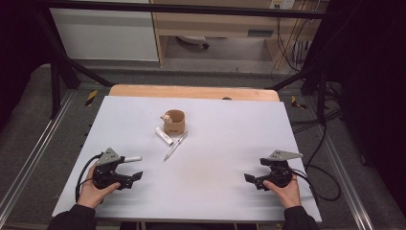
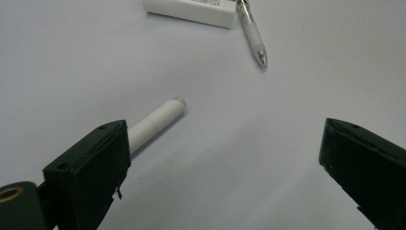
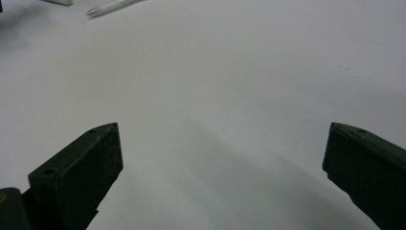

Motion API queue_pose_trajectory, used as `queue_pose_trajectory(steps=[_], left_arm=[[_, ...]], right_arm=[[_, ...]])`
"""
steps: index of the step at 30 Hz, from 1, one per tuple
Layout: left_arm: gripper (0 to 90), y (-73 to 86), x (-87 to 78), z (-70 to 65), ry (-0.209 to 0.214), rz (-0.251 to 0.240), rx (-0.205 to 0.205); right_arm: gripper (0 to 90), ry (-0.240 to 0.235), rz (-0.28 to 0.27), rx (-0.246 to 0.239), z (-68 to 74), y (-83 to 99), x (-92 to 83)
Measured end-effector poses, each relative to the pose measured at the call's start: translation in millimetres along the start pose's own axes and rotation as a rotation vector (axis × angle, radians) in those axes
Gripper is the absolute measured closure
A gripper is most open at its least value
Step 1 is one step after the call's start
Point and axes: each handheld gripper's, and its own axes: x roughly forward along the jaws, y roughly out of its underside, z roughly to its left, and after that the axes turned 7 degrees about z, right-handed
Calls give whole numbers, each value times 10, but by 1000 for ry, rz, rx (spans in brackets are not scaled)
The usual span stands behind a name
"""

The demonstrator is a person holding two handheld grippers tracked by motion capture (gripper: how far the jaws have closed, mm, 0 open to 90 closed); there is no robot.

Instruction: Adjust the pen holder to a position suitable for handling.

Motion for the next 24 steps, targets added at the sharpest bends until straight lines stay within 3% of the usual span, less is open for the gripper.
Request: queue_pose_trajectory(steps=[9, 24], left_arm=[[37, 16, -4, 3, 2, 2, 1], [37, 27, -2, 8, -3, 0, -6]], right_arm=[[8, -1, -12, 5, 23, -23, -4], [7, -1, 6, -41, 189, -193, 106]])
